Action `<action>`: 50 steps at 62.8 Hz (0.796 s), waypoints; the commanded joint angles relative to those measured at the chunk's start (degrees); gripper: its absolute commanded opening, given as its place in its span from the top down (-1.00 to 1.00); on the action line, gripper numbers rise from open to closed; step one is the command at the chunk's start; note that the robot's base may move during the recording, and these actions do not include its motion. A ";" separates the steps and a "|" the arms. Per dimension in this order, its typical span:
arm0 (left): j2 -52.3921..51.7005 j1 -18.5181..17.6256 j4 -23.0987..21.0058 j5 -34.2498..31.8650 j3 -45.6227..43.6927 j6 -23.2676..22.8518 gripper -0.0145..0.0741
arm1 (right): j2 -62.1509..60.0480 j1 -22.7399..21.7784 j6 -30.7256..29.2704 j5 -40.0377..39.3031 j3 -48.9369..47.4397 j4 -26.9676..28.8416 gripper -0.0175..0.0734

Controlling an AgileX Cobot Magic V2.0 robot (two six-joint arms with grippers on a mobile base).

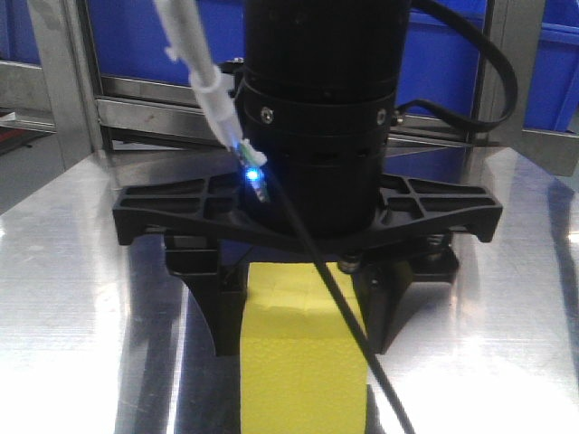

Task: Place yellow foam block on left shelf second layer
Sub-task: 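Close the right gripper on the sides of the yellow cube, then lift the yellow cube up and away from the table with right gripper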

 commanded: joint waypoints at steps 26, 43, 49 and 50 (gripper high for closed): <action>-1.04 -0.29 -0.32 -4.62 1.52 -0.19 0.39 | -7.85 -2.91 -4.82 -0.88 -1.24 -0.55 -0.49; -1.04 -0.29 -0.32 -4.62 1.52 -0.19 0.39 | -15.82 -11.32 -19.43 -2.97 4.72 0.35 -0.49; -1.04 -0.29 -0.32 -4.62 1.52 -0.19 0.39 | -19.75 -15.04 -25.04 -4.36 8.49 1.77 -0.49; -1.04 -0.29 -0.32 -4.62 1.52 -0.19 0.39 | -20.45 -16.00 -26.31 -4.63 9.16 2.03 -0.49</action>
